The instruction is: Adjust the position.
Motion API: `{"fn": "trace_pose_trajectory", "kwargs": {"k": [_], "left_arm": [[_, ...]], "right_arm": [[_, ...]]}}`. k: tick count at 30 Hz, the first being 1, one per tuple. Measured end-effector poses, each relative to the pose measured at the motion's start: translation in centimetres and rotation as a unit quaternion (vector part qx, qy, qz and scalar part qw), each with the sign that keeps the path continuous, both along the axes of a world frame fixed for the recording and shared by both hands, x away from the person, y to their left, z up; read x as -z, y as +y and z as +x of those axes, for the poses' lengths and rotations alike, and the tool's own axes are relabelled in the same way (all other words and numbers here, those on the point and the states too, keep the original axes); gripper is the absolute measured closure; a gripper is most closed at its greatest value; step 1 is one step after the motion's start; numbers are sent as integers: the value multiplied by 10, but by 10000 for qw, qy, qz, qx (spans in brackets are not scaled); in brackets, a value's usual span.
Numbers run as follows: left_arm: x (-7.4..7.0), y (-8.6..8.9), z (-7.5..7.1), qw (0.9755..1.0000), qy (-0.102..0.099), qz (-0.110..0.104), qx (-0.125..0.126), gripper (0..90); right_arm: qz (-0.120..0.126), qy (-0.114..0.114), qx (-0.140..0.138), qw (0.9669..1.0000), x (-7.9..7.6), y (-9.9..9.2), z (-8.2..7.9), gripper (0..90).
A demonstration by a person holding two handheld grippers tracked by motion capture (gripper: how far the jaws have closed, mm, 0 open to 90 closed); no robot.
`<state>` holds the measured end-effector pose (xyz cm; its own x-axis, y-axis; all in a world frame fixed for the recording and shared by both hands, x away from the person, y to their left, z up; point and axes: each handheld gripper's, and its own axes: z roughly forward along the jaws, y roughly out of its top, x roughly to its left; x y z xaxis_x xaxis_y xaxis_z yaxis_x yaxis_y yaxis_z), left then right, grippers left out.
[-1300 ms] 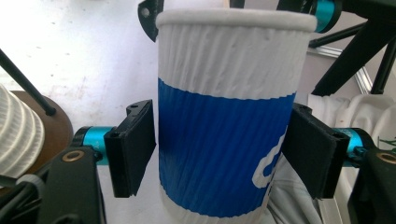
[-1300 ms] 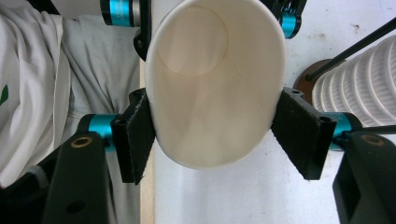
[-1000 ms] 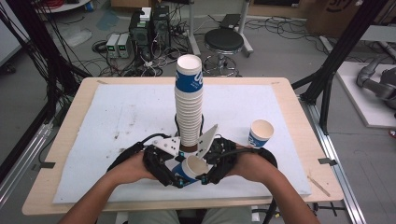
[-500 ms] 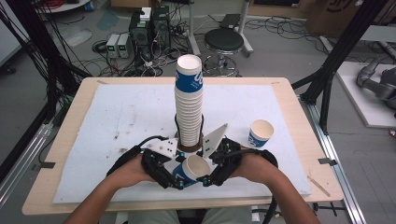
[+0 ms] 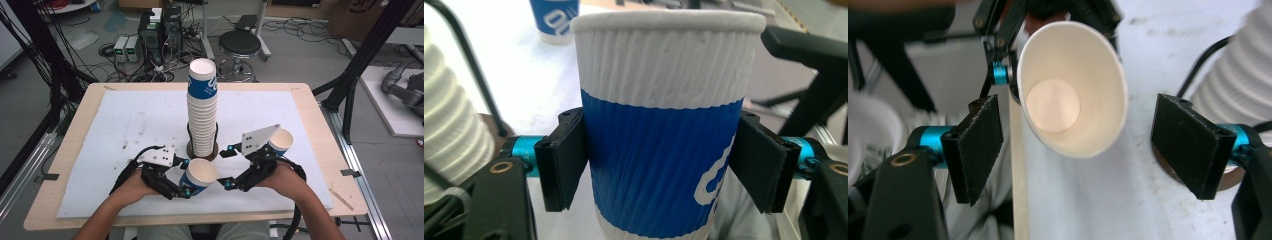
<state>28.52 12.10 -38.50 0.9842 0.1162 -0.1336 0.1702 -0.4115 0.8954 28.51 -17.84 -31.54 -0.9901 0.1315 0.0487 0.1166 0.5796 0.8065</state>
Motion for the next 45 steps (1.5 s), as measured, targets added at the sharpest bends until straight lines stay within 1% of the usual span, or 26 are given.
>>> {"fn": "trace_pose_trajectory", "kwargs": {"k": [1,3,6,8,10,13,15,17,18,19,21,23,25,27,28,31,32,34,35,36,37,38,45], "left_arm": [[1,2,0,10000,-11,-58,-39,278],[3,8,-1,9995,-71,-222,-196,276],[5,15,-1,9984,-137,-398,-372,273],[7,19,-2,9972,-205,-540,-477,273],[9,23,-2,9958,-297,-655,-570,274],[11,28,-3,9937,-370,-813,-683,274],[12,31,-3,9922,-414,-911,-748,273],[13,34,-3,9904,-456,-1001,-837,273],[14,36,-3,9894,-481,-1042,-888,273],[15,38,-3,9883,-486,-1101,-934,273],[16,41,-3,9858,-538,-1207,-1036,273],[17,45,-3,9836,-561,-1297,-1122,273],[17,49,-2,9816,-619,-1350,-1201,273],[17,53,-2,9789,-640,-1454,-1288,273],[17,55,-2,9775,-672,-1487,-1336,273],[17,60,-2,9745,-726,-1563,-1437,273],[17,62,-2,9734,-764,-1579,-1472,273],[17,65,-2,9720,-783,-1608,-1523,273],[17,66,-2,9715,-807,-1606,-1544,273],[18,67,-2,9703,-815,-1632,-1586,273],[18,69,-3,9698,-815,-1651,-1601,272],[19,70,-3,9691,-825,-1648,-1641,272],[22,80,-4,9636,-839,-1761,-1828,270]], "right_arm": [[192,6,97,9998,1,-5,0,215],[363,-20,285,9989,3,-14,-1,215],[552,-25,525,9971,8,-25,-2,214],[659,-8,660,9956,12,-32,-3,210],[780,-43,849,9933,16,-38,-4,209],[923,-103,1071,9899,22,-47,-4,210],[1063,-142,1268,9861,26,-53,-5,210],[1137,-221,1454,9826,31,-59,-6,210],[1168,-209,1535,9810,33,-62,-7,210],[1186,-282,1636,9790,35,-64,-7,210],[1184,-302,1823,9756,39,-70,-8,210],[1234,-341,1996,9715,43,-76,-9,210],[1205,-417,2172,9678,47,-81,-10,210],[1242,-452,2332,9634,50,-86,-10,210],[1234,-460,2383,9622,52,-89,-10,210],[1144,-577,2573,9578,56,-94,-10,210],[1134,-568,2602,9572,57,-95,-11,210],[1081,-637,2668,9555,57,-97,-12,210],[1098,-672,2684,9547,57,-98,-12,210],[1102,-701,2695,9541,57,-99,-13,210],[1100,-721,2728,9530,58,-100,-13,210],[1097,-713,2764,9521,58,-101,-14,210],[1211,-764,2884,9467,57,-106,-16,209]]}}
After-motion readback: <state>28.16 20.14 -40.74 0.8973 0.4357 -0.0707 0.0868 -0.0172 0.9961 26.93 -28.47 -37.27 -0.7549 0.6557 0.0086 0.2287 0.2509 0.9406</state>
